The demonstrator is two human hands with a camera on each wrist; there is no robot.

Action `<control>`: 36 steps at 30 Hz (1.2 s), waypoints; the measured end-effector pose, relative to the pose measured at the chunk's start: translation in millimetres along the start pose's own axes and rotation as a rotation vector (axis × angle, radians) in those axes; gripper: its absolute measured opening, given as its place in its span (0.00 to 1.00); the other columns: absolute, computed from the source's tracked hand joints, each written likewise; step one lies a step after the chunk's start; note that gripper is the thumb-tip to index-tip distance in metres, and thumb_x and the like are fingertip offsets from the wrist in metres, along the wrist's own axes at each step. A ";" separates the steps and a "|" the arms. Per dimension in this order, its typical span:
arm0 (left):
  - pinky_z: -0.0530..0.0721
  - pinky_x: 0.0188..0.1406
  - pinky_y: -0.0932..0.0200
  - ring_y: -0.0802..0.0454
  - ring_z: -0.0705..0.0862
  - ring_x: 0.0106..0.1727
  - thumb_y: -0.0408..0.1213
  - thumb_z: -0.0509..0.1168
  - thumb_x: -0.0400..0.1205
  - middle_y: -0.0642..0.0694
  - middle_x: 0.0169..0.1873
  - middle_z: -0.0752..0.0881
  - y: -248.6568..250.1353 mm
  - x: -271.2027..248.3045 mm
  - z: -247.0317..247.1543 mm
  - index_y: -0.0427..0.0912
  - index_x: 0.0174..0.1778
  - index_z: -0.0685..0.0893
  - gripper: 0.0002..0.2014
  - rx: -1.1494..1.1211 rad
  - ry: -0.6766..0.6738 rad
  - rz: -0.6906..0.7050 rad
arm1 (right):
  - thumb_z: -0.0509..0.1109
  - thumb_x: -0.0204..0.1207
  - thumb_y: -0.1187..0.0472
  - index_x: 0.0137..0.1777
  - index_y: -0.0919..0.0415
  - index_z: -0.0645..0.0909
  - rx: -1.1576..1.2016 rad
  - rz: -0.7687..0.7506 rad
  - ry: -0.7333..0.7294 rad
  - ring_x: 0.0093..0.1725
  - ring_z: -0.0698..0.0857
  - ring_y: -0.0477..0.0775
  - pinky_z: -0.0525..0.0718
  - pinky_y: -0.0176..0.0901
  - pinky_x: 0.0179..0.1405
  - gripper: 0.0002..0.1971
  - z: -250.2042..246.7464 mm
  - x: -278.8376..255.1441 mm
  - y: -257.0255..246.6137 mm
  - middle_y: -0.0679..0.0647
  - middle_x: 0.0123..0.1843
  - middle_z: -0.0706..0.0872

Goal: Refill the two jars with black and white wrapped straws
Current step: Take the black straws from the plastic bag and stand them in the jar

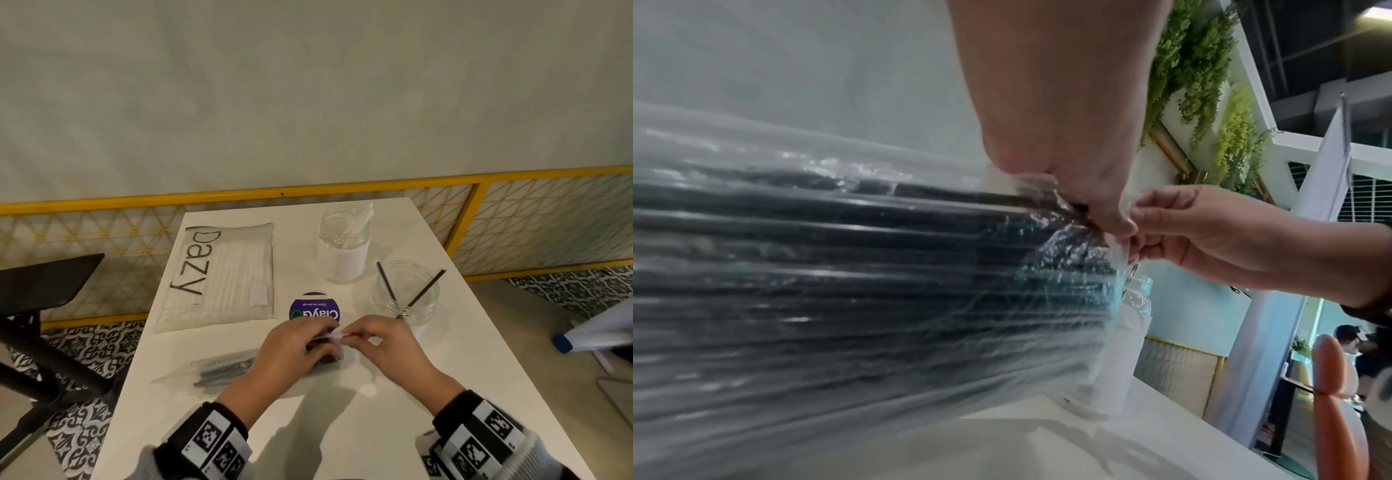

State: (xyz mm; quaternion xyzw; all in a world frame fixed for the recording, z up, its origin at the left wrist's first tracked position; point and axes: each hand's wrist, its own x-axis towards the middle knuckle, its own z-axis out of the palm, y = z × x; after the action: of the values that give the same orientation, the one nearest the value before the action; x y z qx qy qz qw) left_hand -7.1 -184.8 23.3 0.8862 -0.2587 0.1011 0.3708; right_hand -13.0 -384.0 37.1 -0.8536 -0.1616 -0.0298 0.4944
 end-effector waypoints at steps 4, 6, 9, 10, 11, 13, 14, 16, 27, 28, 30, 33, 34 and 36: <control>0.69 0.37 0.75 0.57 0.80 0.40 0.51 0.60 0.80 0.52 0.38 0.88 6.7 0.2 -0.7 0.54 0.50 0.78 0.08 0.030 0.017 0.058 | 0.78 0.69 0.66 0.46 0.49 0.89 0.027 -0.009 0.032 0.37 0.86 0.37 0.77 0.22 0.42 0.11 -1.1 0.0 -2.3 0.27 0.35 0.87; 0.67 0.36 0.75 0.58 0.79 0.37 0.50 0.59 0.82 0.53 0.35 0.87 11.0 0.2 -0.8 0.51 0.47 0.80 0.08 0.050 0.016 0.085 | 0.78 0.70 0.66 0.42 0.52 0.90 0.025 -0.025 0.026 0.35 0.85 0.38 0.77 0.23 0.40 0.07 -1.7 -0.9 -0.6 0.30 0.35 0.88; 0.68 0.34 0.73 0.59 0.79 0.37 0.49 0.59 0.82 0.54 0.35 0.87 11.6 0.3 -0.6 0.51 0.46 0.80 0.08 0.040 0.012 0.081 | 0.78 0.70 0.62 0.43 0.48 0.90 0.033 -0.035 -0.024 0.37 0.87 0.44 0.80 0.28 0.42 0.06 -5.0 -2.1 1.8 0.38 0.41 0.90; 0.69 0.35 0.73 0.59 0.80 0.37 0.48 0.60 0.82 0.54 0.36 0.87 11.2 0.6 -0.9 0.50 0.46 0.81 0.08 0.030 0.012 0.079 | 0.78 0.70 0.60 0.44 0.47 0.89 0.040 -0.031 -0.040 0.37 0.87 0.45 0.81 0.29 0.43 0.06 -6.1 -2.8 1.5 0.38 0.42 0.90; 0.68 0.35 0.73 0.58 0.79 0.38 0.48 0.61 0.82 0.54 0.36 0.87 10.6 1.3 -1.2 0.49 0.45 0.81 0.08 0.022 0.013 0.086 | 0.78 0.71 0.59 0.43 0.46 0.89 0.043 -0.028 -0.050 0.36 0.88 0.45 0.82 0.30 0.43 0.05 -6.7 -3.8 1.1 0.38 0.41 0.90; 0.67 0.35 0.73 0.58 0.79 0.37 0.47 0.61 0.81 0.54 0.35 0.87 11.0 1.2 -1.7 0.48 0.44 0.81 0.07 0.042 -0.002 0.109 | 0.75 0.73 0.56 0.41 0.45 0.87 0.009 -0.039 -0.059 0.36 0.88 0.44 0.80 0.27 0.40 0.03 -7.1 -6.0 0.3 0.35 0.38 0.89; 0.67 0.33 0.72 0.57 0.78 0.37 0.46 0.62 0.80 0.54 0.35 0.86 11.3 0.2 -2.3 0.49 0.43 0.81 0.07 0.075 -0.017 0.117 | 0.73 0.74 0.56 0.40 0.45 0.85 -0.025 -0.047 -0.064 0.36 0.87 0.44 0.78 0.26 0.38 0.04 -7.9 -7.5 0.9 0.34 0.37 0.87; 0.69 0.31 0.68 0.57 0.78 0.34 0.47 0.62 0.80 0.55 0.34 0.85 6.9 -5.9 -4.6 0.50 0.42 0.80 0.06 0.140 -0.031 0.110 | 0.72 0.76 0.59 0.38 0.42 0.82 -0.061 -0.031 -0.055 0.35 0.87 0.46 0.77 0.28 0.36 0.10 -11.9 -11.4 6.2 0.37 0.35 0.87; 0.82 0.36 0.57 0.56 0.84 0.37 0.57 0.54 0.82 0.57 0.38 0.87 -65.2 -79.9 -75.7 0.50 0.42 0.83 0.18 0.314 0.050 -0.110 | 0.71 0.77 0.62 0.36 0.46 0.80 -0.120 0.253 0.137 0.26 0.86 0.48 0.78 0.29 0.26 0.11 -55.4 -41.9 55.0 0.50 0.30 0.85; 0.81 0.38 0.58 0.58 0.83 0.38 0.58 0.53 0.82 0.57 0.38 0.86 -66.8 -82.3 -81.6 0.49 0.42 0.84 0.20 0.307 0.067 -0.123 | 0.71 0.77 0.62 0.37 0.47 0.81 -0.134 0.263 0.144 0.26 0.86 0.48 0.79 0.30 0.27 0.10 -57.5 -43.3 56.9 0.50 0.29 0.85; 0.78 0.40 0.62 0.63 0.81 0.40 0.53 0.60 0.81 0.61 0.38 0.84 -66.2 -85.7 -90.3 0.50 0.40 0.82 0.13 0.271 0.103 -0.197 | 0.71 0.77 0.61 0.38 0.48 0.81 -0.147 0.290 0.163 0.26 0.86 0.47 0.79 0.30 0.29 0.08 -60.6 -46.0 60.9 0.47 0.30 0.85; 0.76 0.38 0.75 0.66 0.82 0.42 0.34 0.71 0.78 0.65 0.39 0.83 -62.2 -86.8 -89.9 0.58 0.40 0.79 0.12 0.190 0.126 -0.291 | 0.72 0.77 0.60 0.41 0.44 0.80 -0.193 0.298 0.198 0.31 0.85 0.44 0.78 0.27 0.30 0.08 -62.1 -49.5 66.2 0.44 0.32 0.85; 0.76 0.39 0.77 0.66 0.82 0.42 0.31 0.71 0.77 0.66 0.41 0.83 -60.0 -85.7 -87.0 0.58 0.40 0.78 0.15 0.162 0.120 -0.302 | 0.73 0.76 0.59 0.45 0.43 0.79 -0.266 0.251 0.228 0.37 0.84 0.42 0.78 0.25 0.33 0.08 -60.9 -50.4 64.6 0.43 0.35 0.84; 0.76 0.40 0.78 0.66 0.82 0.43 0.29 0.70 0.77 0.65 0.45 0.83 -52.7 -79.8 -81.1 0.57 0.40 0.78 0.15 0.120 0.125 -0.290 | 0.73 0.74 0.57 0.54 0.49 0.81 -0.372 0.057 0.313 0.46 0.80 0.37 0.77 0.21 0.43 0.09 -52.8 -49.3 54.0 0.44 0.46 0.82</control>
State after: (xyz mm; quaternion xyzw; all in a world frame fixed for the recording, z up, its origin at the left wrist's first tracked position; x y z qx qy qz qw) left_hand -45.5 -65.5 19.0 0.9267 -0.0981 0.1167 0.3434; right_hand -37.4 -466.0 8.5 -0.9190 -0.0504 -0.1771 0.3485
